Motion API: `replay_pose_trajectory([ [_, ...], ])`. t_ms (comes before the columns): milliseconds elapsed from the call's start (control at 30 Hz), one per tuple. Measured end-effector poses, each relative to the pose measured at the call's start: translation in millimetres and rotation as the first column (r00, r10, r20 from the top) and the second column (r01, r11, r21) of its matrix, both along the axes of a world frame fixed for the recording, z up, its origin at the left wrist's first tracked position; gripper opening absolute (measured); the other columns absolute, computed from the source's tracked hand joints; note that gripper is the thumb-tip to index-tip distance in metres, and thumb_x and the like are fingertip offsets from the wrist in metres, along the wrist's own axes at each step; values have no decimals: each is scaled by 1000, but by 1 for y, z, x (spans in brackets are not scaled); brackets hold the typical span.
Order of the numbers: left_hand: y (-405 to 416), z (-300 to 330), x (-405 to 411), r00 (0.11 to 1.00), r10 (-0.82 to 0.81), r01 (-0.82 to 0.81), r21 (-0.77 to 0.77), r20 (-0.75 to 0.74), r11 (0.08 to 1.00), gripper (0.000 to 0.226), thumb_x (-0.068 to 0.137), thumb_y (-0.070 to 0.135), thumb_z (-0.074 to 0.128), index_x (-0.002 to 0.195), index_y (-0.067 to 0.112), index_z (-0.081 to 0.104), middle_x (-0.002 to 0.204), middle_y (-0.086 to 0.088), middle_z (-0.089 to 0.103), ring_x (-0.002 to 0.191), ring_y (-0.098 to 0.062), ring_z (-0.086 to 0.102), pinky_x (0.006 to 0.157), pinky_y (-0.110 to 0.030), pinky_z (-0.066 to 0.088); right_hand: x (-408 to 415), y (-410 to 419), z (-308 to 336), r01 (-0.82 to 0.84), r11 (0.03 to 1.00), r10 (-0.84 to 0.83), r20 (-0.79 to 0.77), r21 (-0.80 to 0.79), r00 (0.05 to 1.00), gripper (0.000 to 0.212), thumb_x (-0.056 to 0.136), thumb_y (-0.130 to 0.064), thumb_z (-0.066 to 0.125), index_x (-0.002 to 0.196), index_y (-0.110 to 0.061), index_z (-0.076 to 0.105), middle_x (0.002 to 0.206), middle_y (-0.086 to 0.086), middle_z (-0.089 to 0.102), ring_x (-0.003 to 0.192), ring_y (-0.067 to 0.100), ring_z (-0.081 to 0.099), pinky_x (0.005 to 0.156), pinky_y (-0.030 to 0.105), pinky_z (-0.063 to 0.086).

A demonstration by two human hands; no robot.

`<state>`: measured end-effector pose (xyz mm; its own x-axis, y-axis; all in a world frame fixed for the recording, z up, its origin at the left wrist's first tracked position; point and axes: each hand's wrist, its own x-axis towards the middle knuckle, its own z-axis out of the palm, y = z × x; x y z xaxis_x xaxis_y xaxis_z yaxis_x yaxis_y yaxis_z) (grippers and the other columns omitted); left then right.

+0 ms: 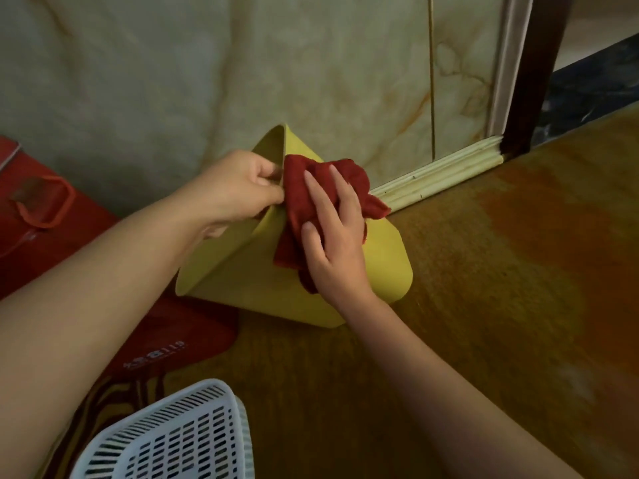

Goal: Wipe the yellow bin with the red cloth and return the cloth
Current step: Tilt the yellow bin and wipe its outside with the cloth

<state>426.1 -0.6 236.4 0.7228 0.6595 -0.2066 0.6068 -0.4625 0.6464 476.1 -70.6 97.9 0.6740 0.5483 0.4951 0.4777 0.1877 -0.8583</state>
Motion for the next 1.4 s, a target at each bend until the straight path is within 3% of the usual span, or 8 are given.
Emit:
replay_pose_trajectory([
  [167,9,5,0,999,28,-29,-19,-41,999,32,83,3,54,116,3,56,90,-6,67,67,-5,62,58,-12,50,14,-20,-68,38,986,-7,186,-164,983,50,90,-32,43,139,-28,31,151,12,24,141,29,18,113,47,18],
  [333,5,8,20,994,61,-61,10,-87,998,26,82,2,55,107,2,61,105,-19,65,87,-23,60,78,-27,50,39,-45,-116,22,947,-51,-84,-321,995,50,94,-28,44,141,-27,27,154,8,17,138,14,7,115,55,15],
  [600,7,15,7,981,97,-103,-25,-170,994,37,83,5,54,120,5,53,104,-12,62,78,-14,58,74,-20,45,6,-61,-105,6,962,-32,-92,-273,995,58,89,-25,54,138,-41,28,151,0,27,136,8,13,114,46,18],
  [733,4,9,-10,998,40,-44,-78,-46,996,37,82,11,58,118,15,54,94,1,67,76,-3,64,63,-11,52,4,-67,-107,78,958,-94,-43,-276,995,57,86,-22,59,137,-31,37,147,5,36,133,11,21,111,41,21],
  [833,11,1,-51,984,-54,89,207,-171,974,51,71,20,71,119,24,56,93,13,64,77,4,63,72,-18,49,11,-71,-108,85,951,-90,-3,-299,996,57,84,-21,62,137,-26,41,143,10,42,134,24,32,109,42,26],
  [933,14,-18,-93,965,10,136,532,-261,835,25,71,16,71,96,16,70,86,3,68,77,-12,62,76,-25,42,15,-77,-115,123,942,-118,33,-313,992,58,84,-21,63,137,-24,40,141,11,44,132,22,32,107,38,25],
  [1100,-1,-32,-89,984,-90,166,588,-156,792,15,73,17,69,85,10,73,84,-9,75,72,-9,59,63,-11,40,10,-94,-136,118,934,-155,-84,-338,984,55,83,-16,64,135,-22,44,143,10,43,133,17,30,108,39,28],
  [1400,-28,-47,-59,972,-186,234,573,-141,786,17,75,18,67,90,13,73,91,-6,75,82,-9,63,67,-15,38,-6,-138,-165,48,830,-223,-250,-556,942,52,78,-10,69,127,-17,53,137,10,52,131,23,42,110,43,33],
])
